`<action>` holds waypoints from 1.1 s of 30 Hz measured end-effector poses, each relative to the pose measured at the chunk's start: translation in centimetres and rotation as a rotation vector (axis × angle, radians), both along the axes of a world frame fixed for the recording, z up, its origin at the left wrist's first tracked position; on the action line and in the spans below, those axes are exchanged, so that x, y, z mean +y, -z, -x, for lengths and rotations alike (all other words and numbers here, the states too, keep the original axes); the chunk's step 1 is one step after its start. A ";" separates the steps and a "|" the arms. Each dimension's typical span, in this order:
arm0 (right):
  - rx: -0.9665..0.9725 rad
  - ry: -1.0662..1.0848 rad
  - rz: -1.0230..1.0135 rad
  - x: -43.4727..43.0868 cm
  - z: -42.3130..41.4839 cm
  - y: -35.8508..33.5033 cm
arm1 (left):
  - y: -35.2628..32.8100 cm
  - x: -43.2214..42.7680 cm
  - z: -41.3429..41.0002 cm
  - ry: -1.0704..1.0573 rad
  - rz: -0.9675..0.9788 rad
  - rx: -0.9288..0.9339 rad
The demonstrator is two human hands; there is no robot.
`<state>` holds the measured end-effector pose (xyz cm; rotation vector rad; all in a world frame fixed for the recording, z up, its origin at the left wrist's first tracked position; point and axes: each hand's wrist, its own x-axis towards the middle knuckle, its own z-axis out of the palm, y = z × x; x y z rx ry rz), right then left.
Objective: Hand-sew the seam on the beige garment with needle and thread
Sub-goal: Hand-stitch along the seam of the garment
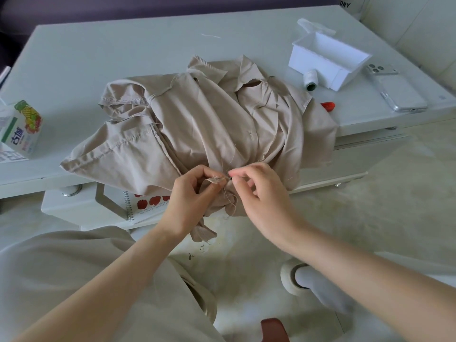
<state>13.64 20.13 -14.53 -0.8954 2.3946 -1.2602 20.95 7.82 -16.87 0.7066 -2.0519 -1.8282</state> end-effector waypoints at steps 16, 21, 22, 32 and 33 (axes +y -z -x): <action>-0.856 0.263 0.389 -1.0 4.1 -1.0 | 0.4 -0.2 -0.1 0.177 -0.051 -0.052; -1.053 0.302 0.737 0.0 5.4 -1.1 | 0.7 -0.1 0.0 0.165 0.017 -0.128; -1.033 0.308 0.724 0.3 5.4 -1.0 | 0.8 -0.2 -0.1 0.158 0.024 -0.141; -0.708 0.417 0.336 4.8 6.2 3.2 | 0.9 -0.2 0.0 0.116 -0.008 -0.158; -0.667 0.410 0.298 5.3 6.1 3.7 | 0.9 -0.3 0.1 0.110 -0.011 -0.156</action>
